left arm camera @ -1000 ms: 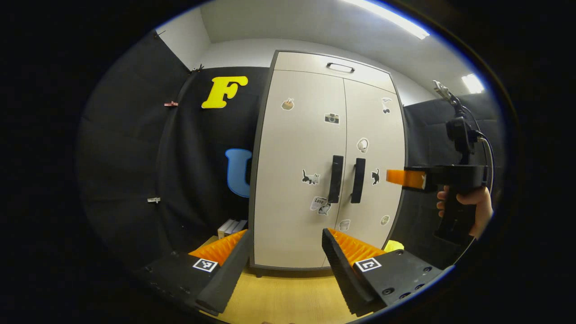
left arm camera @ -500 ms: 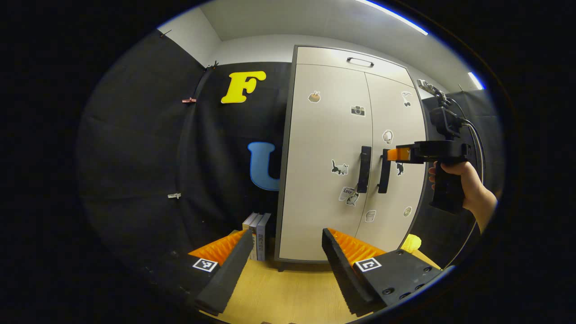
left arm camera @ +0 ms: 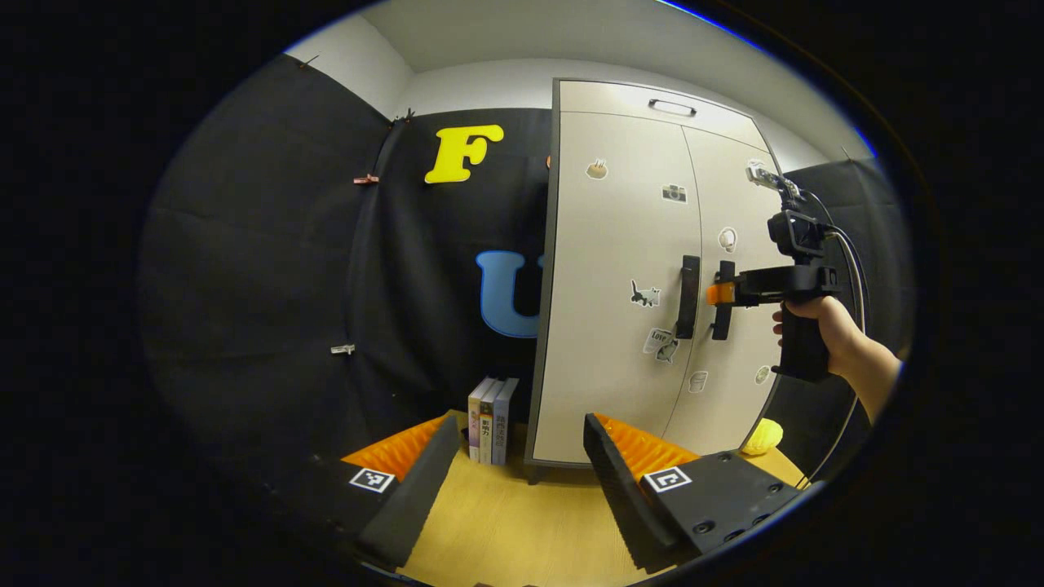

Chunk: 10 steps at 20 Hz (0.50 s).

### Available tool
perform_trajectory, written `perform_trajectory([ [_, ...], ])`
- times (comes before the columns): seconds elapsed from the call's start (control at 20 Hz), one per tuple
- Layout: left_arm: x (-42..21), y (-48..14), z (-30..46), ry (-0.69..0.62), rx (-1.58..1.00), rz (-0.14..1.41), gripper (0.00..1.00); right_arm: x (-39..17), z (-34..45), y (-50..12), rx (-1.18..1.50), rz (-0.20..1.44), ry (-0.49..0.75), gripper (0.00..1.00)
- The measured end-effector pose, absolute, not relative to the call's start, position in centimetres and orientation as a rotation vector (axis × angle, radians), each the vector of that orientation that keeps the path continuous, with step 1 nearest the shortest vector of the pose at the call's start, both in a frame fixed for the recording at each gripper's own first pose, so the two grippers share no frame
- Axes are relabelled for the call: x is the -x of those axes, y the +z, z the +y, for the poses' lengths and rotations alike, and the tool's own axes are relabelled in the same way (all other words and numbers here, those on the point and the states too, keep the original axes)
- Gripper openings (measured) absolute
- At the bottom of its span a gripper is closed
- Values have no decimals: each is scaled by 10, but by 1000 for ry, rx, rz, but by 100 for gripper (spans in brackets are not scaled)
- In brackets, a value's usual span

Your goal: Open the right door of the double-door shoe cabinet with the right hand, and open the left door with the left hand.

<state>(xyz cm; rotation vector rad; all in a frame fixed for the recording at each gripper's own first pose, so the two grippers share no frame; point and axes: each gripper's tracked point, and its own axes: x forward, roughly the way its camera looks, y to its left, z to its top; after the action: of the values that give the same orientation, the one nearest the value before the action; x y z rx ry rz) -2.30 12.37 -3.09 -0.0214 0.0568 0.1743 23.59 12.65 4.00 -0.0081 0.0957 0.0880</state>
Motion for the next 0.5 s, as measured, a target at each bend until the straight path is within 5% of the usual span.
perform_trajectory([
  [0.05,23,-31,125,180,21,57,95,-237,127,39,10,97,84,96],
  [0.2,23,-35,131,200,25,66,95,-242,129,34,19,105,79,70],
  [0.4,23,-39,138,230,20,74,95,-246,138,25,14,136,102,66],
  [0.5,24,-40,139,231,25,75,95,-245,141,23,-15,150,107,48],
])
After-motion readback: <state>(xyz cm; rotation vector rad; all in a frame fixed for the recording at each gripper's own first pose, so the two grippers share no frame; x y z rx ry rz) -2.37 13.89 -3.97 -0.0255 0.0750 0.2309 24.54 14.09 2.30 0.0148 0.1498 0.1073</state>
